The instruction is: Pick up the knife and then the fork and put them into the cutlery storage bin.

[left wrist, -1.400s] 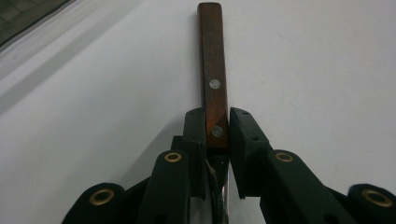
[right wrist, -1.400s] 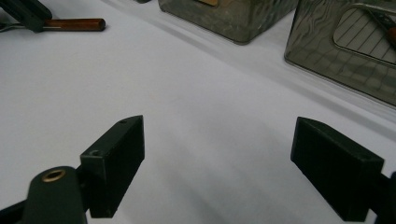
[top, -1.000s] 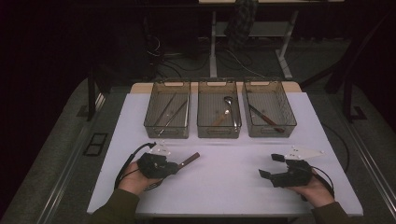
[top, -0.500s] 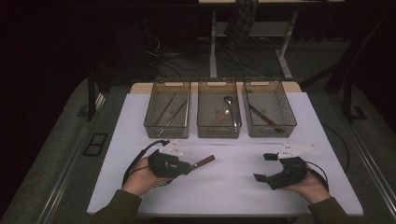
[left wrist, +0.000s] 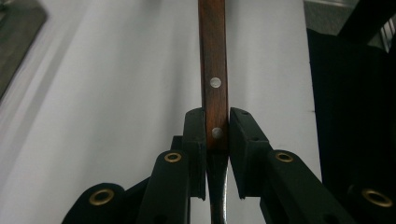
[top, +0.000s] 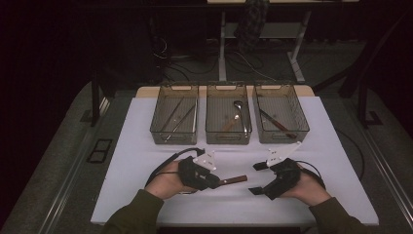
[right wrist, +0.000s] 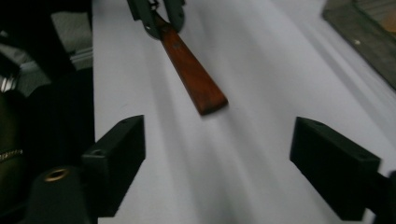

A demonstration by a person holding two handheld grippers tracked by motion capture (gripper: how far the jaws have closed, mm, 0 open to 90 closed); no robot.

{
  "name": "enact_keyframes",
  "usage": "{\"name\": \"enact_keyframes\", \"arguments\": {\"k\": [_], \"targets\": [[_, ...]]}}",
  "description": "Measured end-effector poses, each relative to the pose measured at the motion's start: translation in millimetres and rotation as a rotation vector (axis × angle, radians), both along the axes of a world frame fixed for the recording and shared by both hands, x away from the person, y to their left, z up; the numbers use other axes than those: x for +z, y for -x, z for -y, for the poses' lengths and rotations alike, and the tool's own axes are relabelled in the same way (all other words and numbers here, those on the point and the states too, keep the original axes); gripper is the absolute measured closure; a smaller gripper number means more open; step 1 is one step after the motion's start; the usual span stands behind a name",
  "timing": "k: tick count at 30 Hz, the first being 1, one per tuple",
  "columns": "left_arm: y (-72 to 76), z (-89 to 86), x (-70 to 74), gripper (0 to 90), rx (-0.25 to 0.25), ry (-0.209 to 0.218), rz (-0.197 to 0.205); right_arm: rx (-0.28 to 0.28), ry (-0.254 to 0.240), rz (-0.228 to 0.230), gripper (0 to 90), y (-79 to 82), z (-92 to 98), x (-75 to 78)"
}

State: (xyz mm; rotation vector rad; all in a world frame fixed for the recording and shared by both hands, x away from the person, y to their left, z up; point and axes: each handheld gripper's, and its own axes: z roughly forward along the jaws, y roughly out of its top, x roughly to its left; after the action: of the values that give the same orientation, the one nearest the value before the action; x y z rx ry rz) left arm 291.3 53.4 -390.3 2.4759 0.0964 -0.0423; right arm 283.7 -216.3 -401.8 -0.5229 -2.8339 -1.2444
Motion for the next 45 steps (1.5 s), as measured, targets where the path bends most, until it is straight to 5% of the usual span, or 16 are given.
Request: {"name": "enact_keyframes", "arguments": {"k": [5, 10, 25, 35, 45], "targets": [[0.7, 17.3, -0.7, 76.5, -0.056, -0.024, 0.004, 0.084, 0.047, -0.011, 24.5, -2.0, -15.4, -0.7], [4.4, 26.2, -3.1, 76.5, -0.092, -0.034, 0.001, 0.17, 0.097, -0.048, 40.8, -1.0, -30.3, -5.2], [14.5, 37.3, -3.9, 76.4, -0.14, -0.061, 0.014, 0.26, 0.175, -0.027, 73.7, 10.1, -51.2, -12.9], [15.5, 34.2, -3.0, 76.2, -0.164, -0.061, 0.005, 0.272, 0.162, -0.039, 75.2, 12.6, -52.4, -13.9], [14.3, 27.7, -2.8, 73.8, -0.165, -0.014, 0.003, 0.252, 0.12, -0.045, 75.3, 13.6, -48.9, -10.8]]}}
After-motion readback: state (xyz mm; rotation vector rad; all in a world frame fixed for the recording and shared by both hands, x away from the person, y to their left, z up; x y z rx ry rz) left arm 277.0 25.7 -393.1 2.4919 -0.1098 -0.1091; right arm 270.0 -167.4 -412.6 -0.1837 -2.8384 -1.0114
